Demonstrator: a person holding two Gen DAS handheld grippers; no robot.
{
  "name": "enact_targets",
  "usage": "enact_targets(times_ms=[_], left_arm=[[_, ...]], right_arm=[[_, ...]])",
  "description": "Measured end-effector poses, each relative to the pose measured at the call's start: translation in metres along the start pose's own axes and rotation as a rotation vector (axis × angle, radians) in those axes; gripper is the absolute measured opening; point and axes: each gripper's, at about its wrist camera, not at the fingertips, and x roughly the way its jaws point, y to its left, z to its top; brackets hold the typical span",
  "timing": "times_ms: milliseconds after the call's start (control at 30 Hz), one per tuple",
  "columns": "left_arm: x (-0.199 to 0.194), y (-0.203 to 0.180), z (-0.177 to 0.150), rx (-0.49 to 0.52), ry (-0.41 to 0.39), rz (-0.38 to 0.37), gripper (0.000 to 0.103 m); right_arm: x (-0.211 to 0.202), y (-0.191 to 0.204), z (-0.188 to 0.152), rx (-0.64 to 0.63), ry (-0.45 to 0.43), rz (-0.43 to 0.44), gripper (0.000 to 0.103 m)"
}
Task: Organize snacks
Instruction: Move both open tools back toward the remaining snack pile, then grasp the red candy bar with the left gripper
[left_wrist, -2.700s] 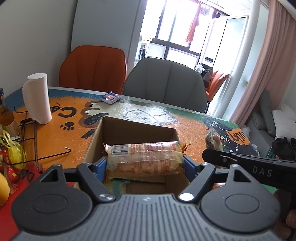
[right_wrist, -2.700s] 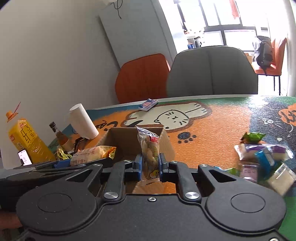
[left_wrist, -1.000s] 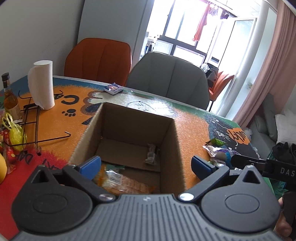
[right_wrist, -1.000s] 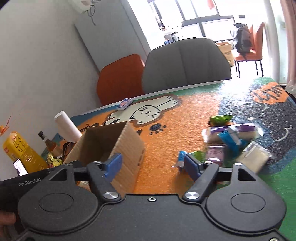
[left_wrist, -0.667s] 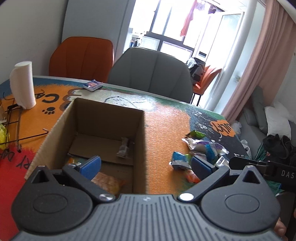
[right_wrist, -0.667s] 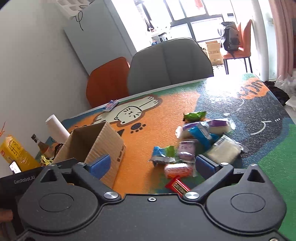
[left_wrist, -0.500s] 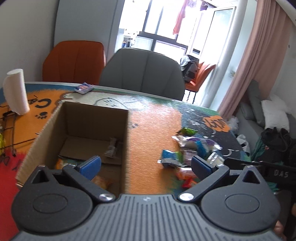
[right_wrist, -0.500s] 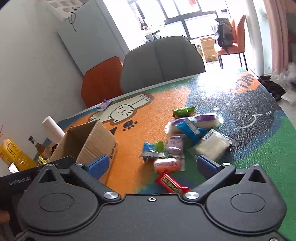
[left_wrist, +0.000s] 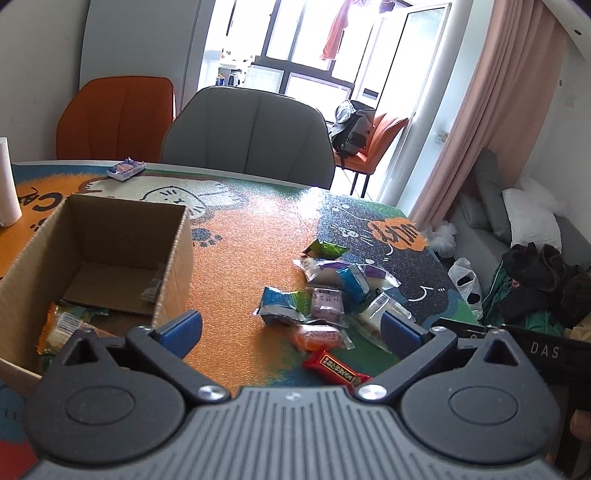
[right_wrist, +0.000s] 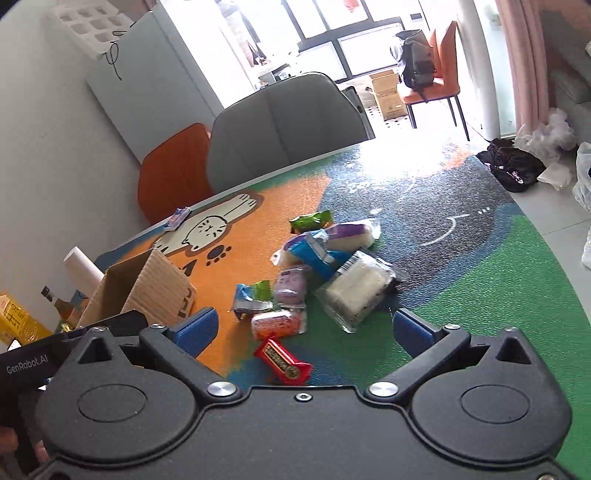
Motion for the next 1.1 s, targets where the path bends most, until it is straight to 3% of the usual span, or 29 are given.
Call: enact_targets(times_ms=[333, 567, 733, 900, 1100], left_arm=[[0.021, -0.014, -0.012, -0.035, 0.017, -0.007, 0.100], [0.041, -0.020, -0.021, -0.054, 0.056, -0.027, 0.091], [0.058, -0.028, -0.028, -0.059, 0.097, -0.037, 0.075], [0.078, -0.032, -0.039, -0.086, 0.145, -0.031, 0.051], [0.096, -0.035, -0.047, -0.109, 0.188, -0.036, 0.034]], right_arm=[[-0.001, -0.026, -0.001, 0.031, 0.008, -0.014, 0.103], [0.001, -0.041, -0.005, 0.052, 0.014, -0.025, 0.103], [0.001, -0.053, -0.008, 0.082, 0.001, -0.041, 0.103], [0.004, -0.061, -0.010, 0.099, 0.008, -0.045, 0.103], [0.006, -0.068, -0.012, 0.105, 0.014, -0.049, 0.103]])
